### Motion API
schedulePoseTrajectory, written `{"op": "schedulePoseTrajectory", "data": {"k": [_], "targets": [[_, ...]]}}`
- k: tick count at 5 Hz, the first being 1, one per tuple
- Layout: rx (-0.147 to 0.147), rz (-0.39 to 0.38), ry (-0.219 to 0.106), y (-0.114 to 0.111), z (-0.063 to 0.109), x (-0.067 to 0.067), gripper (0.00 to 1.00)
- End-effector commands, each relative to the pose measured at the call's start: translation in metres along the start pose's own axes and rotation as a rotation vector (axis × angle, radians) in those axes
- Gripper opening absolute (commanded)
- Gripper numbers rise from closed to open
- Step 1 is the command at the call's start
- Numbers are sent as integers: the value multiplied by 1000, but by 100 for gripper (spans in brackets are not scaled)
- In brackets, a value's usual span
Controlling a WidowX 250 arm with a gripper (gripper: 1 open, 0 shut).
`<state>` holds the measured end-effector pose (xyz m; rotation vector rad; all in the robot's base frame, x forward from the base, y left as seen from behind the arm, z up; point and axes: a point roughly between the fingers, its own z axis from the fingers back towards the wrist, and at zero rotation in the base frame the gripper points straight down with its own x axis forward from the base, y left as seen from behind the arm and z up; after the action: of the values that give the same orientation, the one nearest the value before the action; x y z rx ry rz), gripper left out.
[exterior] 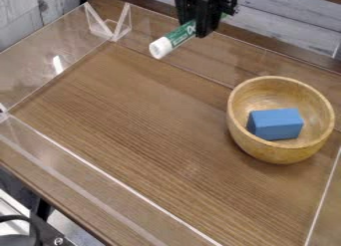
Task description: Put the green marker in the brown bowl
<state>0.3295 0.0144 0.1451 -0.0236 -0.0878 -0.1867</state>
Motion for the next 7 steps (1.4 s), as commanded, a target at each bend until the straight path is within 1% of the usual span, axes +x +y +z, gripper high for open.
{"op": "schedulePoseTrajectory", "data": {"k": [1,3,5,6,7], "targets": [[7,-2,-93,-19,29,2,0],[-7,14,-115,-66,34,6,0],[-13,0,-121,-75,28,9,0],[-13,-8,-121,-75,24,11,0],[-14,-11,-121,-80,21,11,0]]}}
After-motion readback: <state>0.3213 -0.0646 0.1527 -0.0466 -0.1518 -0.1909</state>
